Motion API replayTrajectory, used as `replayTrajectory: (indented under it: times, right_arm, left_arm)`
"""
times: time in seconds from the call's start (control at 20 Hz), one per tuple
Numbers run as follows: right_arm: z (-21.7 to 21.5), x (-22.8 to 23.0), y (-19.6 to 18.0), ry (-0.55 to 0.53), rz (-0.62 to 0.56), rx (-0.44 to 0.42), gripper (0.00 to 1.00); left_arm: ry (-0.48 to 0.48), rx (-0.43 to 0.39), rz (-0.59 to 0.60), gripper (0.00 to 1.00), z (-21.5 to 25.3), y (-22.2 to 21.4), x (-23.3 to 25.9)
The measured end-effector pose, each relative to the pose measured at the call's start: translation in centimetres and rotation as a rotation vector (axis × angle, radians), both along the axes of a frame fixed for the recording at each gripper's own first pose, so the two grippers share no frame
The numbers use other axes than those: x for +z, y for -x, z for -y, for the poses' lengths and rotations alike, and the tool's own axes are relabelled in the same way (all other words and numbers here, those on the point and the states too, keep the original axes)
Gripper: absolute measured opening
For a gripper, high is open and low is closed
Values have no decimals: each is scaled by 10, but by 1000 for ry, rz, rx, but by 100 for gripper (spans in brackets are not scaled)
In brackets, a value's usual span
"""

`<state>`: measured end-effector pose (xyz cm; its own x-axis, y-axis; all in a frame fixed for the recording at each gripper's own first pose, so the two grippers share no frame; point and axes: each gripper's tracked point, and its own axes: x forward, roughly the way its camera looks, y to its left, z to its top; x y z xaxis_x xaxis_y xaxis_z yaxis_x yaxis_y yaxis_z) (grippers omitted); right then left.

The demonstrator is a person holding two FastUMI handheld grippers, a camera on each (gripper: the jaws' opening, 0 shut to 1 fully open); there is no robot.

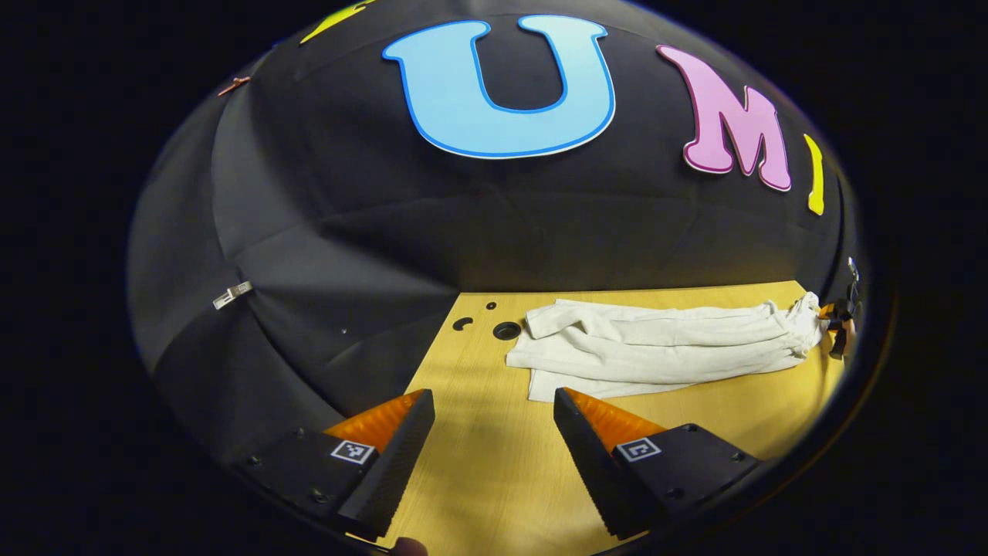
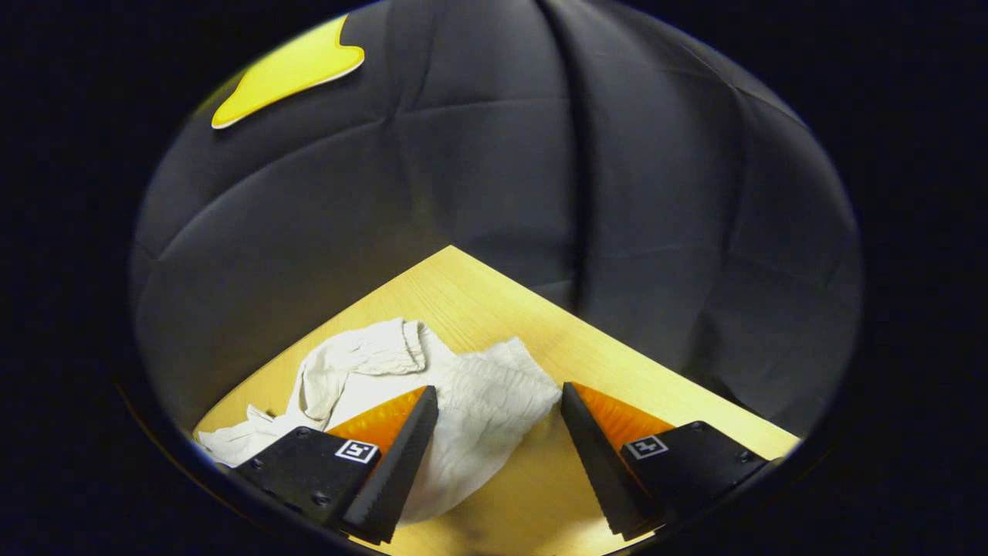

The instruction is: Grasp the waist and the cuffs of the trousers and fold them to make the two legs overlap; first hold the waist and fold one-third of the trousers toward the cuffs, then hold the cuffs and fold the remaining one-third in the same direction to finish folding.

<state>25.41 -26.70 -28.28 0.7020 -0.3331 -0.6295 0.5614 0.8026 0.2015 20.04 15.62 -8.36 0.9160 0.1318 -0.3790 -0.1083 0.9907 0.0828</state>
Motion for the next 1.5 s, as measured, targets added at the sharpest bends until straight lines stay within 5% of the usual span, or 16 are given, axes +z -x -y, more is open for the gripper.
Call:
replayTrajectory:
  times: [0.15,0.4,0.55,0.6,1.05,1.5]
  right_arm:
    - [-2,4,-3,14,-9,-6,96]
    - [-13,9,-11,-48,6,1,49]
    - [-19,10,-12,-95,2,-9,36]
    - [-22,6,-14,-94,8,0,18]
    - [-19,42,-32,40,140,105,12]
    - [-49,104,-57,122,340,296,12]
  left_arm:
    - [-5,-11,-1,98,10,0,-1]
    - [-21,-37,0,99,26,-4,-2]
    - [-2,-42,8,98,33,-6,-3]
    - [15,-42,10,98,35,-5,-4]
    - [72,23,9,99,17,13,-12]
    - [172,98,20,99,5,43,-35]
